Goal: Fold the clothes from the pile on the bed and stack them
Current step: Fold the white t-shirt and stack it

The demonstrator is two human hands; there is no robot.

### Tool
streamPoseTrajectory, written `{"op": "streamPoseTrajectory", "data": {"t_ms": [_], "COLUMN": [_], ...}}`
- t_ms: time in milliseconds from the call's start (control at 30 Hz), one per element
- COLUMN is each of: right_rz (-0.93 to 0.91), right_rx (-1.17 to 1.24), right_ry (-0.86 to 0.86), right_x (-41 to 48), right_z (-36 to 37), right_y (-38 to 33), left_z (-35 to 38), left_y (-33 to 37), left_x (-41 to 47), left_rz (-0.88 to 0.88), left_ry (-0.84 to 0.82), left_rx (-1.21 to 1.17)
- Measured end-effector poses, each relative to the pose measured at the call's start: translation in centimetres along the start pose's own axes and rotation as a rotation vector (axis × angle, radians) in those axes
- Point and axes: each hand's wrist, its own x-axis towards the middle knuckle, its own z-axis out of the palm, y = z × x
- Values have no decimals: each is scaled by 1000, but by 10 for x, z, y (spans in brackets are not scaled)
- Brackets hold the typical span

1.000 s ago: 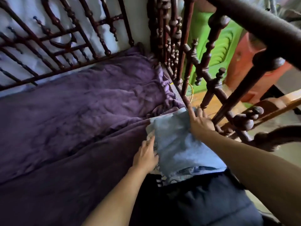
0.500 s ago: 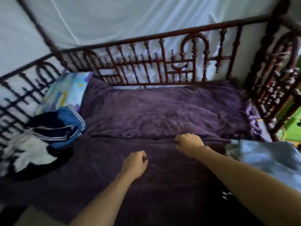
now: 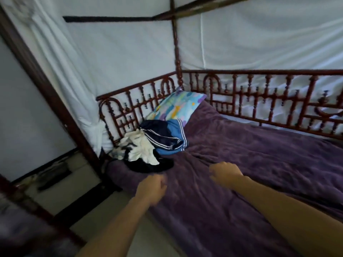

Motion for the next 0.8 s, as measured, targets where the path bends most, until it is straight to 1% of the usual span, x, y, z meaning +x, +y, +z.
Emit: {"op": "streamPoseTrajectory", "data": {"t_ms": [167, 267, 400, 533, 633, 800], "right_rz": [-105, -127, -123, -75, -75, -60], "right_rx": [8, 29, 54, 96, 110, 115], "right_ry": [43, 8, 12, -86, -151, -236], "right_x": [69, 119, 196, 264, 310, 376], "right_z": [7, 18, 36, 53, 64, 87], "right_y": [-69, -94, -115, -132, -147, -185], "left_z": [-14, -21, -34, -45, -50, -46], "left_y": [-81, -119, -168, -214, -248, -308], "left_x": [16, 42, 96, 150, 187, 241], "left_rz": [-78, -125, -137, -156, -194, -234], "left_ry": [12, 1, 9, -47, -63, -135], "left_rx": [-24, -46, -35, -17, -30, -45]}}
